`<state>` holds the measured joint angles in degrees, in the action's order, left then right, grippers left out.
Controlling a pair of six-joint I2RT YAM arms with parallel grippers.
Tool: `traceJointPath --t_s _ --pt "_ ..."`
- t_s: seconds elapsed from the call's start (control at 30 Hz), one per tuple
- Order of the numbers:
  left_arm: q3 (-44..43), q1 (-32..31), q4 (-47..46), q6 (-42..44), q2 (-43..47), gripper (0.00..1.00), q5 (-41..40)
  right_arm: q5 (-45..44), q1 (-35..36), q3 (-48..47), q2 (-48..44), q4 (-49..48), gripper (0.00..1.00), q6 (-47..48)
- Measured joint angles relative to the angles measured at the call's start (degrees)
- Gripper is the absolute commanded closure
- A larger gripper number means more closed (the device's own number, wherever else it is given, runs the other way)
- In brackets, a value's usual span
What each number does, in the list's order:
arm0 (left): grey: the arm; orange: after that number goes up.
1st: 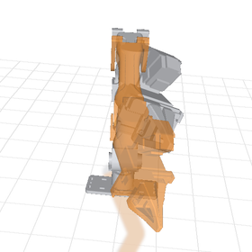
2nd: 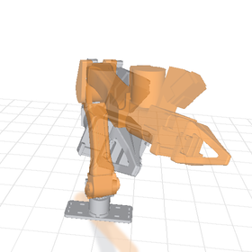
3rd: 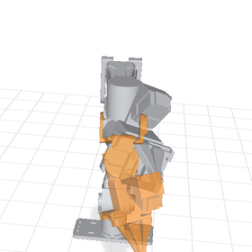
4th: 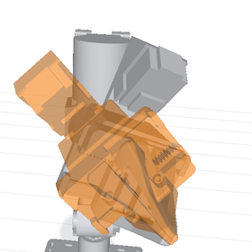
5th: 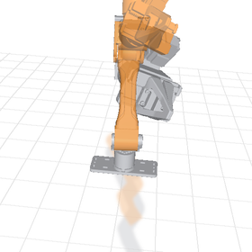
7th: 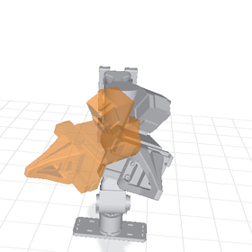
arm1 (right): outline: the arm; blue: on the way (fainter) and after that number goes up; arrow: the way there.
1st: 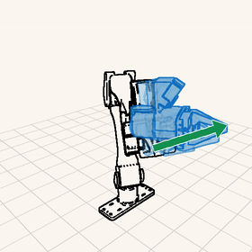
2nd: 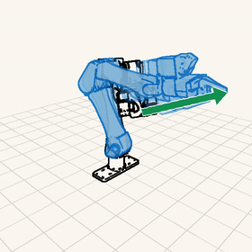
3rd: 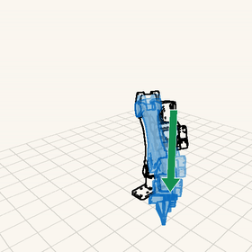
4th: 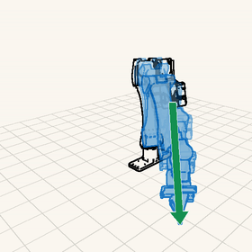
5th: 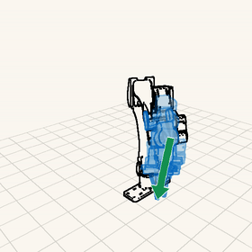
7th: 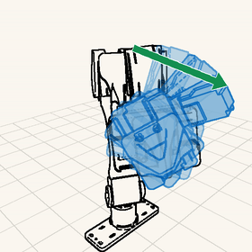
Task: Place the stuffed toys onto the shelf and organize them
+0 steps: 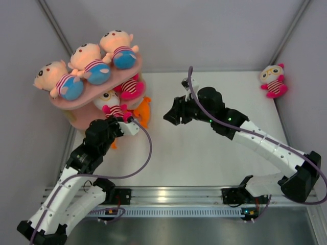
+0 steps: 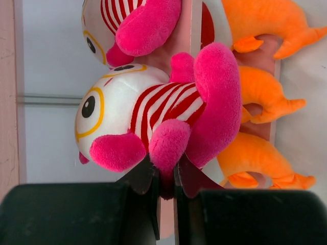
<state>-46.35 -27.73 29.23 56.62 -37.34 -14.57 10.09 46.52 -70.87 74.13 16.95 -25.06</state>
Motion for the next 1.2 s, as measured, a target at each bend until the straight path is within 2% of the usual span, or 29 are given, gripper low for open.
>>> traceJointPath --t_s 0.13,0.33,0.87,1.2 --pt "0.8 3.3 -3.5 1.6 -1.7 1.00 1.6 -0.1 -1.0 0.1 -1.2 0.5 0.45 0.5" --pt "-2.0 13.3 -4.0 1.7 -4.9 1.00 9.2 0.0 -2.2 1.3 -2.5 0.7 0.45 1.0" --pt "-2.0 27.4 -10.1 6.3 -10.3 1.00 27.1 0.5 -4.8 3.0 -3.4 1.0 0.44 1.4" --pt "-1.6 29.0 -11.0 7.9 -11.0 1.00 33.7 1.0 -5.6 3.0 -3.5 1.3 0.44 1.5"
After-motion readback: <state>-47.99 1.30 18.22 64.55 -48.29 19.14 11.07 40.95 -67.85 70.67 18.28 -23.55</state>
